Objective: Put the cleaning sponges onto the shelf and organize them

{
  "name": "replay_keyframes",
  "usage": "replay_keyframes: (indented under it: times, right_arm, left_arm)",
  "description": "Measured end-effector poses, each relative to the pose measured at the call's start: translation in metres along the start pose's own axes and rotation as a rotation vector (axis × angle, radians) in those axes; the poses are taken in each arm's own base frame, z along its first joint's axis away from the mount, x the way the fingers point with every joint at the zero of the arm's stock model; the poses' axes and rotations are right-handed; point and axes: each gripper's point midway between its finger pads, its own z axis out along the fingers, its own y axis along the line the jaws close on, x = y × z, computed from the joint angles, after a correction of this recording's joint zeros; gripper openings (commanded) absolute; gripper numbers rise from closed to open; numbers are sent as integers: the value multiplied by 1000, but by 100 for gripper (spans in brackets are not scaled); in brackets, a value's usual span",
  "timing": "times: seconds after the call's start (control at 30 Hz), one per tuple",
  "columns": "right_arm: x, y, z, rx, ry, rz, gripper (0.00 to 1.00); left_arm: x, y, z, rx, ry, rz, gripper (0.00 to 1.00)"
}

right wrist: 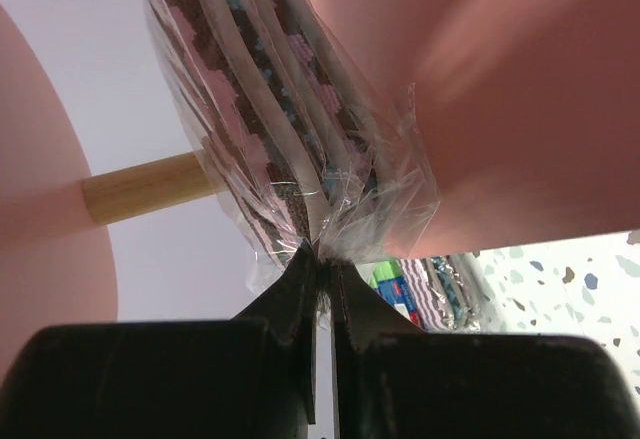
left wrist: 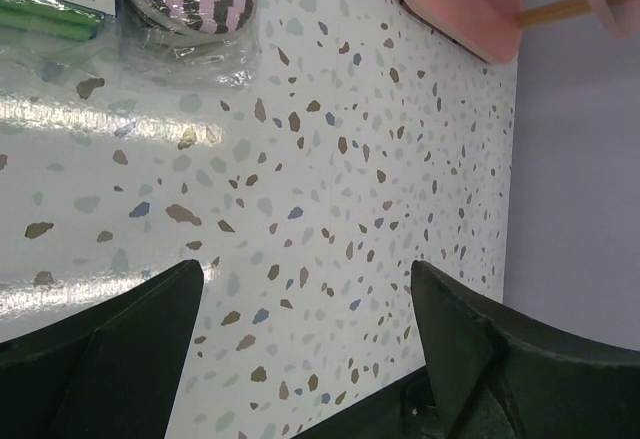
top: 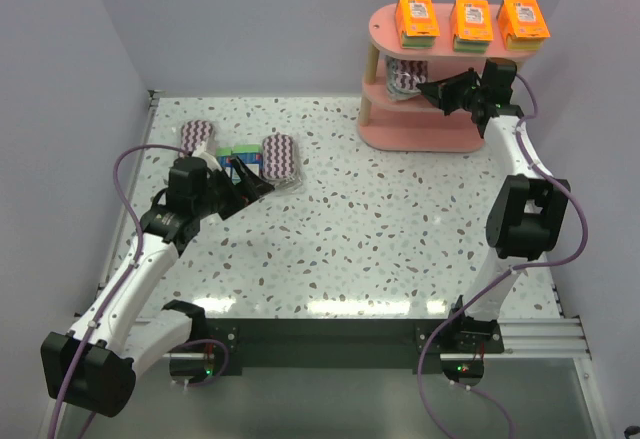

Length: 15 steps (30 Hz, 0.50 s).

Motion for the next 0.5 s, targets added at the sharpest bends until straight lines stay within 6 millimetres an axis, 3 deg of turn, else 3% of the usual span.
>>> replay_keyframes:
  times: [0.5]
  right_arm:
    - [21,-4,24,39,51,5,1]
  left_arm:
    - [-2,1,-7,-4,-15,-5,92]
